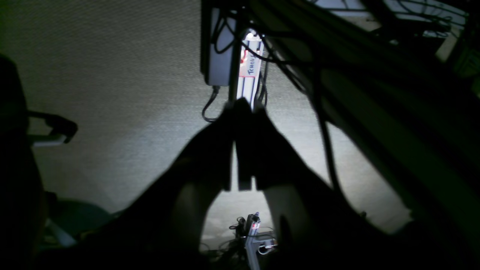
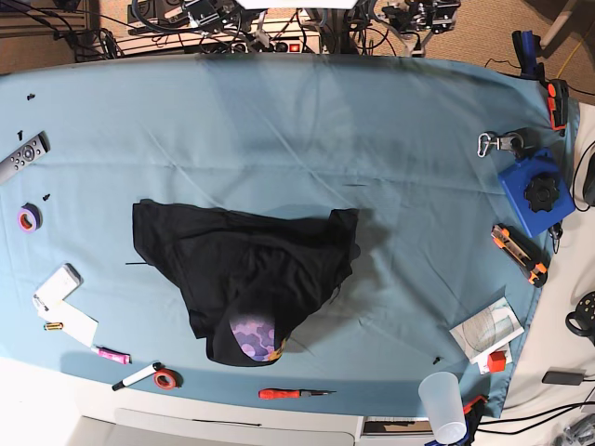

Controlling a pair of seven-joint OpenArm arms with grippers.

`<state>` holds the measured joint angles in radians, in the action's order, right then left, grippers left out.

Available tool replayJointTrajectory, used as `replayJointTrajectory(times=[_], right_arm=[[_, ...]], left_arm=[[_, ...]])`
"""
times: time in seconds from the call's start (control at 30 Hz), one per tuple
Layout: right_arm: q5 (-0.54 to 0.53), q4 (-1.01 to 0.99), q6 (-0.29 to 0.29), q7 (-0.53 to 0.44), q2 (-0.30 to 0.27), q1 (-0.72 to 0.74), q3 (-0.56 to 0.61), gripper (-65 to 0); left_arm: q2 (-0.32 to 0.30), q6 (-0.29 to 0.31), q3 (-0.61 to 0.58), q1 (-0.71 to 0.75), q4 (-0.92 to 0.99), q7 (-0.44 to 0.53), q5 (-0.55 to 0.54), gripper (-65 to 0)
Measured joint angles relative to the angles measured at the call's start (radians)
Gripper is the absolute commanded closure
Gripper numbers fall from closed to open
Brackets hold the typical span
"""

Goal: Layout the t-shirt on the table in an organized manner, then fold the t-shirt properly

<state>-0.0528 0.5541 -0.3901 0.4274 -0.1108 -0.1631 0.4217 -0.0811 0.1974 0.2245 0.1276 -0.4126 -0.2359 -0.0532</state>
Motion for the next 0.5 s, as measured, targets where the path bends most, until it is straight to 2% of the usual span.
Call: replayJointTrajectory(times=[0.1,0.2,0.5], right_arm=[[0.0,0.032,0.0,0.068,0.0,0.002,0.0,0.0],[-0.001,0.039,0.0,0.066,0.0,0.001,0.0,0.0],[-0.001,0.04,0.0,0.062,0.0,-0.006,0.0,0.0]], left_arm=[[-0.024,-0.002,0.0,0.006,0.0,0.0,0.0,0.0],[-0.041,-0.003,0.0,0.009,0.0,0.0,0.0,0.0],[-0.039,-0.002,0.0,0.008,0.0,0.0,0.0,0.0]])
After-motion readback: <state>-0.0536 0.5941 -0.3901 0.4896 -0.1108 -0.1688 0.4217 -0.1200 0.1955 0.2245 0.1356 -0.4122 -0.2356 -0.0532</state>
